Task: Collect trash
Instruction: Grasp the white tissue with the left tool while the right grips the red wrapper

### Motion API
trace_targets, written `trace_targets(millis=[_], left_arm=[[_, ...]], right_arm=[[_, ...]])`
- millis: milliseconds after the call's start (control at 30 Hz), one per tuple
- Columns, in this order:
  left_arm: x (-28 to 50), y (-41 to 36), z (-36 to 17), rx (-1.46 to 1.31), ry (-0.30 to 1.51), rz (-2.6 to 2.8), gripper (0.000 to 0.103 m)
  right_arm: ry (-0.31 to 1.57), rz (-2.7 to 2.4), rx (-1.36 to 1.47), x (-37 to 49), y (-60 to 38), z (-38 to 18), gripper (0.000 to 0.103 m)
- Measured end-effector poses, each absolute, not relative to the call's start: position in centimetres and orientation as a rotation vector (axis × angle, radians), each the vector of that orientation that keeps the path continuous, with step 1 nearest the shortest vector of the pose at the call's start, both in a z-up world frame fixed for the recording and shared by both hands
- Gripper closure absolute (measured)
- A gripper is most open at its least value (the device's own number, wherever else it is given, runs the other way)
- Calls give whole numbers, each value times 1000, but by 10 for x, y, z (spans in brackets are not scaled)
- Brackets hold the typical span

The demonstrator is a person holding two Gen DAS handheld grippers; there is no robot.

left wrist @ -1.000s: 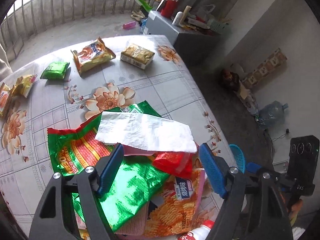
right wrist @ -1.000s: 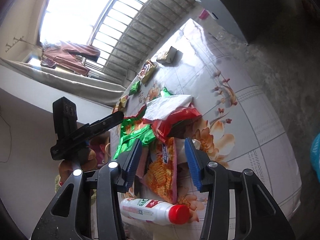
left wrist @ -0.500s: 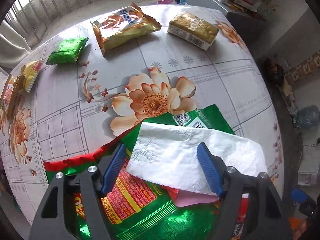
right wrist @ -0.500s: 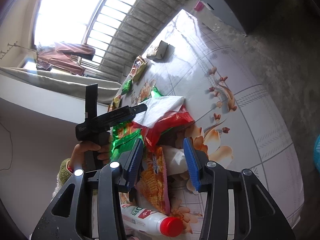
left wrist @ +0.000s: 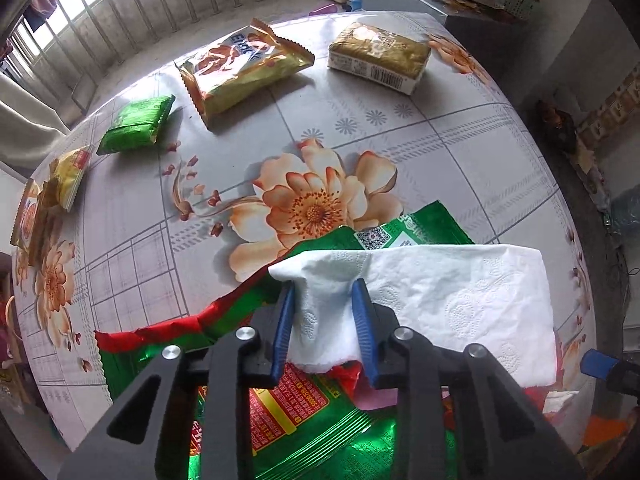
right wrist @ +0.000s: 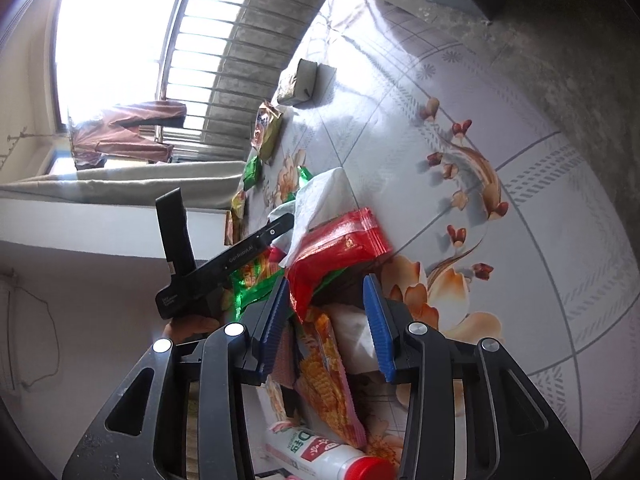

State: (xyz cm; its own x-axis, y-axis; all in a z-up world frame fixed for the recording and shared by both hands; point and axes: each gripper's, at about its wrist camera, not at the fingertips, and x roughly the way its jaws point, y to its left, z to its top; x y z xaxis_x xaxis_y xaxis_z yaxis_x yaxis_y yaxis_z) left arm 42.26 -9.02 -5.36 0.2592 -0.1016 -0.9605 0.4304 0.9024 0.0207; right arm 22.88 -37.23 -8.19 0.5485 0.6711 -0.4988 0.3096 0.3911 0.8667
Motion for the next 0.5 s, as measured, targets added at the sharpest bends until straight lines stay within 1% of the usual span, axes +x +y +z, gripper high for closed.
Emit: trace_targets(millis=[133, 367, 500], left_arm=[[422, -89, -54, 298, 1260, -368, 79], [422, -88, -53, 296, 1258, -369, 80], [423, -90, -53, 288, 1257, -367, 80]], right_arm=[[1047, 282, 1295, 234, -373, -97, 64], [1068, 270, 1387, 242, -373, -113, 61], [1077, 271, 1403, 248, -369, -118, 66]])
